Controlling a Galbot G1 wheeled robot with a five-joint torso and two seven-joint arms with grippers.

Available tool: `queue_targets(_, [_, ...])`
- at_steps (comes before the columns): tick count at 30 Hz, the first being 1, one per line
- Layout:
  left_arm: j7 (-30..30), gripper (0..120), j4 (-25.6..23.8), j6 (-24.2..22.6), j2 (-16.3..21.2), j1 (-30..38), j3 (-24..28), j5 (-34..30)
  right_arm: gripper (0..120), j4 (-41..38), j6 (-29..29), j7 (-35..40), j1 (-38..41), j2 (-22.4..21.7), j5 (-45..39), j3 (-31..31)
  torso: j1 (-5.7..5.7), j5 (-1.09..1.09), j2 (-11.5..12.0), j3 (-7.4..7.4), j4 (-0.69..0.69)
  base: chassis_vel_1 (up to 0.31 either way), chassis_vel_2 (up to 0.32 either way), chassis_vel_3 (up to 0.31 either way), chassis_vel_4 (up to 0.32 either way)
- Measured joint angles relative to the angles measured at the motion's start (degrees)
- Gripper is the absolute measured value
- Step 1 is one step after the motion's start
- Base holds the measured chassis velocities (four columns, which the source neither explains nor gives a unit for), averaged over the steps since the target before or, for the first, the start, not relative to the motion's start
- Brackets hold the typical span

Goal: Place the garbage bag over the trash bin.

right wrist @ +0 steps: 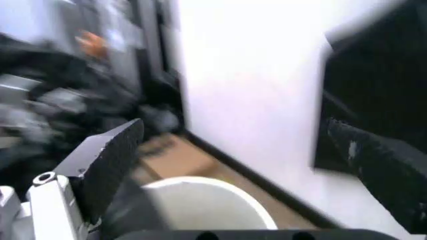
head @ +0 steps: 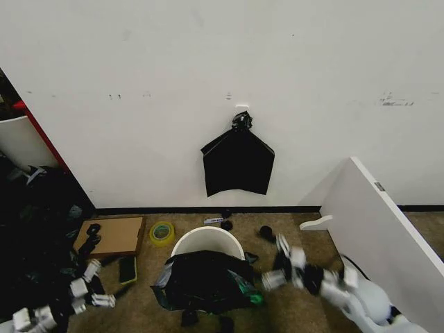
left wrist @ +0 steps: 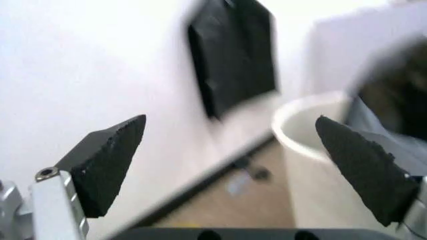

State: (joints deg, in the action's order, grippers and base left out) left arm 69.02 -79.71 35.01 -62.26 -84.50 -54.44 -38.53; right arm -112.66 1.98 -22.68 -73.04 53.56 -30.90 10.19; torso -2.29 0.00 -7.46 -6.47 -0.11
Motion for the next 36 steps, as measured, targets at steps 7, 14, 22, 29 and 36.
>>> queue_targets(7, [-4.78,100,-9.86,2.38,-5.80,-4.34,0.13,0.51,100,2.61,-29.92,12.05,19.38,-0.76,2.01,-13.70,0.00,0.02,0.00,0.00,0.02,0.000,0.000,0.000,0.000])
queue_targets(14, [-13.51,100,-15.62,4.93,-11.95,-7.50,-0.98,0.79,100,16.63,-37.12,0.05,34.98,4.63,3.99,-22.35,0.00,0.02,0.00,-0.01,0.04,0.000,0.000,0.000,0.000])
queue_targets(22, [-18.02,100,-17.03,8.61,-15.03,-9.11,-1.12,-2.38,100,28.03,-39.49,-1.68,40.75,11.16,6.15,-27.35,0.00,0.00,0.00,0.00,0.02,0.000,0.000,0.000,0.000])
queue_targets(29, [-20.37,100,-17.07,9.56,-15.76,-9.24,-1.31,-0.98,88,32.48,-41.01,-2.60,41.99,12.17,10.11,-30.15,0.00,0.01,0.00,0.00,0.02,0.000,0.000,0.000,0.000])
queue_targets(36, [-23.29,100,-17.17,9.68,-16.43,-9.16,-1.31,1.42,65,33.98,-39.95,-3.22,41.99,12.46,11.61,-30.75,0.00,0.00,0.00,0.00,0.02,0.000,0.000,0.000,0.000])
